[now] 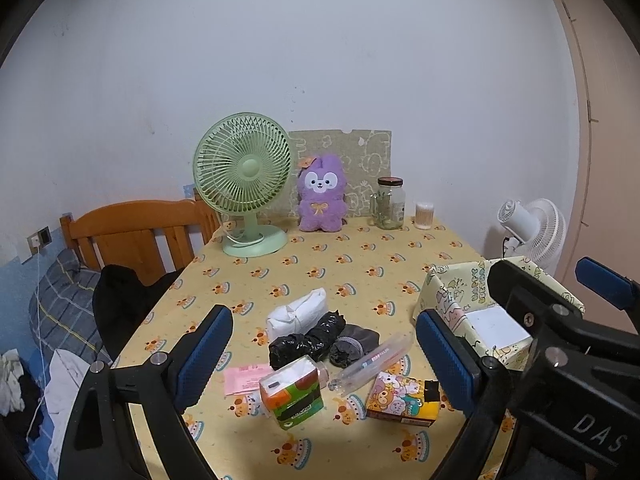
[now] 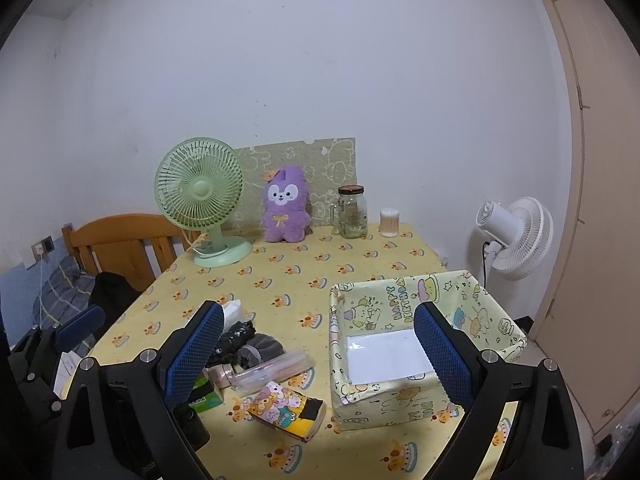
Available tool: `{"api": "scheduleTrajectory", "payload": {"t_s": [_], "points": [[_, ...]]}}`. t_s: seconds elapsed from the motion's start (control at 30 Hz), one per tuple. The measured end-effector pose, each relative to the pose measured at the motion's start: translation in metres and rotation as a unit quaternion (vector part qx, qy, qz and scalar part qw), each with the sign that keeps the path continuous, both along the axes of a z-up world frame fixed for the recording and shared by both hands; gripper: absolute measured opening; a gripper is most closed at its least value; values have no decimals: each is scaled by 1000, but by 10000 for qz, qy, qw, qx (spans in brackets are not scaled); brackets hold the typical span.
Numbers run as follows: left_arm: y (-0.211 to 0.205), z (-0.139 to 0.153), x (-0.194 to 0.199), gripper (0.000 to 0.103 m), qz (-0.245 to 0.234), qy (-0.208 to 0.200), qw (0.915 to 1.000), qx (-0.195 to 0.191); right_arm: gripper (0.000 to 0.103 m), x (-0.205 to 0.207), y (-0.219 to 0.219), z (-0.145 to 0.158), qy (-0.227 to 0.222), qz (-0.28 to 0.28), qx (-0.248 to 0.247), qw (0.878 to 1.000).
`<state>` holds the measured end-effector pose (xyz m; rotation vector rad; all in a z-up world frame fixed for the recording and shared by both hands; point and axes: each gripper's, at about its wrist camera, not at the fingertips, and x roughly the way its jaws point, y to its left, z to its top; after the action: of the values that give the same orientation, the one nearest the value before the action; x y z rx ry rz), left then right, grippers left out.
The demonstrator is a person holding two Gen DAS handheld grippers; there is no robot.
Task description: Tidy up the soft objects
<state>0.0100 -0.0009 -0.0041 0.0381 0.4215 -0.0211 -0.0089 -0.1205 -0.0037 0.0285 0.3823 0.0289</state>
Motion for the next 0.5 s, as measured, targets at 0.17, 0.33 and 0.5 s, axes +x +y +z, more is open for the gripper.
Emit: {"api": "scheduleTrajectory", "payload": {"t_s": [0.17, 0.33, 0.5], "points": [[-1, 0, 0, 93, -34, -13, 10000, 3, 97, 0, -1, 1, -4, -1, 11, 10000], [0, 0, -2, 93, -40, -36, 10000, -12, 97, 1, -1, 1, 15, 23, 4, 10000], [0, 0, -2, 91, -50, -31, 10000, -16, 97, 3, 3, -2, 40, 48, -15, 10000]]}}
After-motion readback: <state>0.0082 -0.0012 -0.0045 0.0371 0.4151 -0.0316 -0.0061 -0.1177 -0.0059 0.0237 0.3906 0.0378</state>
